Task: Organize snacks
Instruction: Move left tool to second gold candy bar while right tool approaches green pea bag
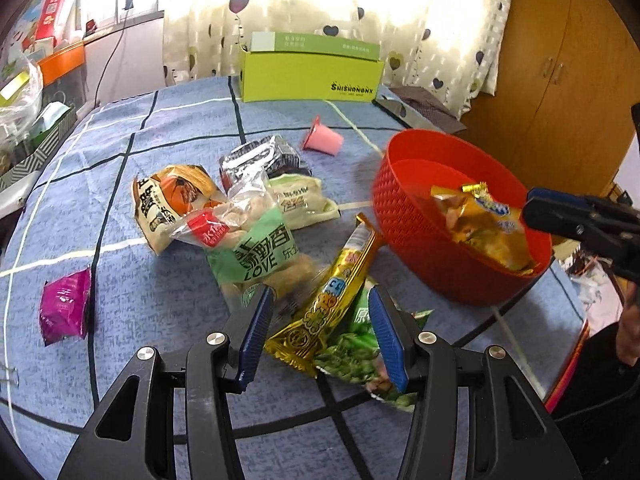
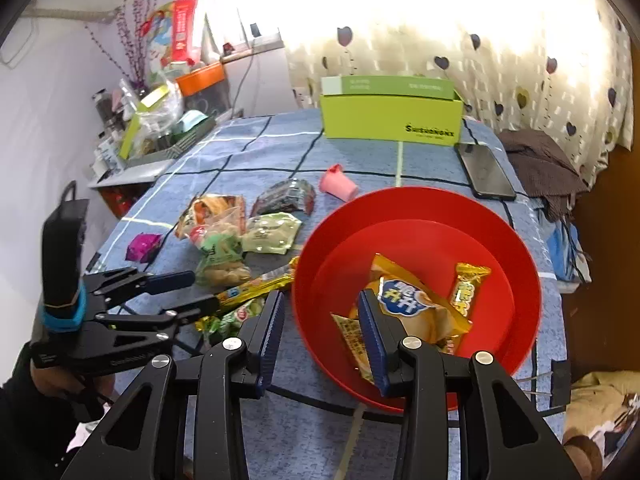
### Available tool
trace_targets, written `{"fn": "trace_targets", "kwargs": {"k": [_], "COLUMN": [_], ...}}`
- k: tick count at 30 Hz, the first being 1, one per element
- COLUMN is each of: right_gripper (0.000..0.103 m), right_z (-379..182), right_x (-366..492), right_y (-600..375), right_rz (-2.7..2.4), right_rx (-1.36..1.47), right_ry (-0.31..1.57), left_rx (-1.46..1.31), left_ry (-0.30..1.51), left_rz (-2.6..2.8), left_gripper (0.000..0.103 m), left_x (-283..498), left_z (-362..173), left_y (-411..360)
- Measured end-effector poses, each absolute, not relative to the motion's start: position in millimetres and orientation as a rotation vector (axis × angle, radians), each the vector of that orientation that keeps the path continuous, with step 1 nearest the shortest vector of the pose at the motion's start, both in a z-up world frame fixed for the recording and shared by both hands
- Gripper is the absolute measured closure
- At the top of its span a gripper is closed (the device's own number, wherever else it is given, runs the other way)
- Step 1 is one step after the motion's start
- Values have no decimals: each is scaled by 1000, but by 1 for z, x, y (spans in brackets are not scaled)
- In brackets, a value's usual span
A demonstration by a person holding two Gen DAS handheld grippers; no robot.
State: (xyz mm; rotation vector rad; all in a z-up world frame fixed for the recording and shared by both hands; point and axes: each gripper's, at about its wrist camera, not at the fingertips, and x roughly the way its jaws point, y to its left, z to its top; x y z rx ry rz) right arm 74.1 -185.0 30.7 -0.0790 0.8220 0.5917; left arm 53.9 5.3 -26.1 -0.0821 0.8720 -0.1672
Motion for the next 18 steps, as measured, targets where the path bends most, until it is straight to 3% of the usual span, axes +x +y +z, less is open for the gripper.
{"fn": "trace_targets", "kwargs": {"k": [8,13,18], "right_gripper": [66,66,66], "right_z": [28,28,28], "right_x": [71,71,70], "right_y": [-178,-176,-174], "right_rz": [611,618,623], "right_rx": [-100,-107,-113], "right_ry": [828,828,828], "left_rx": [-7,19,28], "left_ry": [912,951,957], "left_rz": [-211,-215,-237], "left_gripper": [52,71,73], "left_x": [64,65,55], "left_z": [-41,-49,-50], "left_y": [-2,-5,-10]}}
